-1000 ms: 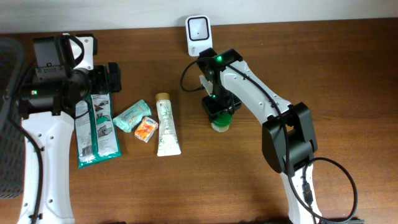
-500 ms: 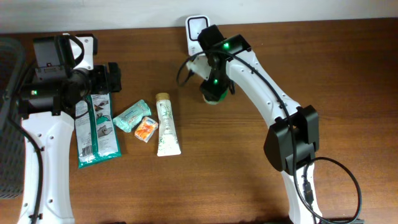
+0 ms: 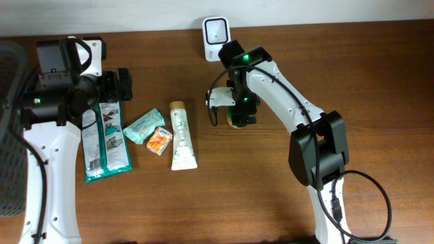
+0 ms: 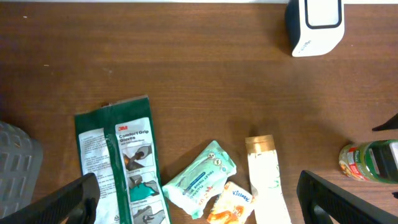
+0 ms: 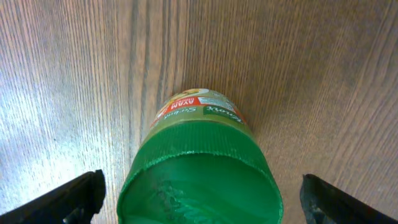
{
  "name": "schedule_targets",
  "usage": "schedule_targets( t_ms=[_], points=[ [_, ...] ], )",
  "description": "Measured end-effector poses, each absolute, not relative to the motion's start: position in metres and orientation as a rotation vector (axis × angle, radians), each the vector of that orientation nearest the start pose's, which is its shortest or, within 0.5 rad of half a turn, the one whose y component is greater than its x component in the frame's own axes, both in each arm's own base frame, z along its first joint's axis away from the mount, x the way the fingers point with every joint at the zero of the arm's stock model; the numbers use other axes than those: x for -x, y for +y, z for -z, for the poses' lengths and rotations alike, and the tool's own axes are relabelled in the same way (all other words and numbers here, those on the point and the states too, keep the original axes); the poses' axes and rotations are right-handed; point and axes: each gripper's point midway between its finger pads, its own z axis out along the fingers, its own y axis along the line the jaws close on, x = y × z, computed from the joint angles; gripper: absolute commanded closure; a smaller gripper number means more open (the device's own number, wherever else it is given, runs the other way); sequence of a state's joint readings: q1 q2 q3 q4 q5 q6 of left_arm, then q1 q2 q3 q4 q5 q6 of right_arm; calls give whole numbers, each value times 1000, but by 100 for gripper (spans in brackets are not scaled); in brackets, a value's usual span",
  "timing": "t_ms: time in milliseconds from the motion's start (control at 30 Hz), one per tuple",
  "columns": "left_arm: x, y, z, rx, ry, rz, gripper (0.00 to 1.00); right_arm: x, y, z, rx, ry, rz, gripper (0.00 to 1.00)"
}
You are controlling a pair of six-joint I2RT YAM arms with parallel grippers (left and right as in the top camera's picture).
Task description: Scan the item barcode
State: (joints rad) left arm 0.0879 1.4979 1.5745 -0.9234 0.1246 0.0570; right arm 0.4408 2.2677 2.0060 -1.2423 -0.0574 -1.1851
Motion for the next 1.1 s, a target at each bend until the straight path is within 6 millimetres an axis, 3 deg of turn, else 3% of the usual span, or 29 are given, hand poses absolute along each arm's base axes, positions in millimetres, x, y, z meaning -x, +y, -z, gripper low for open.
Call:
schedule_targets(
  t_ms=[133, 200, 267, 367, 433, 533, 633, 733, 867, 967, 1100],
  points=[
    [-403, 14, -272, -20, 2410, 83, 1, -421, 209, -76, 2043, 2223, -25, 2],
    [-403, 14, -272, -20, 2410, 84, 1, -440, 214, -99, 1808, 2327, 13, 2],
    [-403, 14, -272, -20, 2410, 84, 1, -456, 219, -139, 1494, 2430, 15, 2],
    [-403, 14, -272, -20, 2410, 84, 1, -451, 218, -181, 1197, 2545, -42, 2],
    [-403, 14, -272, -20, 2410, 83, 1, -445, 218, -186, 1114, 2594, -79, 2],
    [-403, 14, -272, -20, 2410, 83, 1, -440, 218, -179, 990, 2681, -114, 4],
    [-403, 14, -272, -20, 2410, 83, 1, -442, 215, -161, 649, 2816, -156, 7],
    [-403, 14, -272, -20, 2410, 84, 1, -443, 205, -127, 223, 2939, -165, 7],
    [-403, 14, -272, -20, 2410, 83, 1, -445, 197, -86, -145, 2978, -171, 8],
    [-403, 14, -272, -20, 2410, 84, 1, -441, 197, -71, -292, 2991, -192, 9],
    [-403, 14, -272, -20, 2410, 83, 1, -442, 200, -70, -359, 2987, -219, 14]
  ],
)
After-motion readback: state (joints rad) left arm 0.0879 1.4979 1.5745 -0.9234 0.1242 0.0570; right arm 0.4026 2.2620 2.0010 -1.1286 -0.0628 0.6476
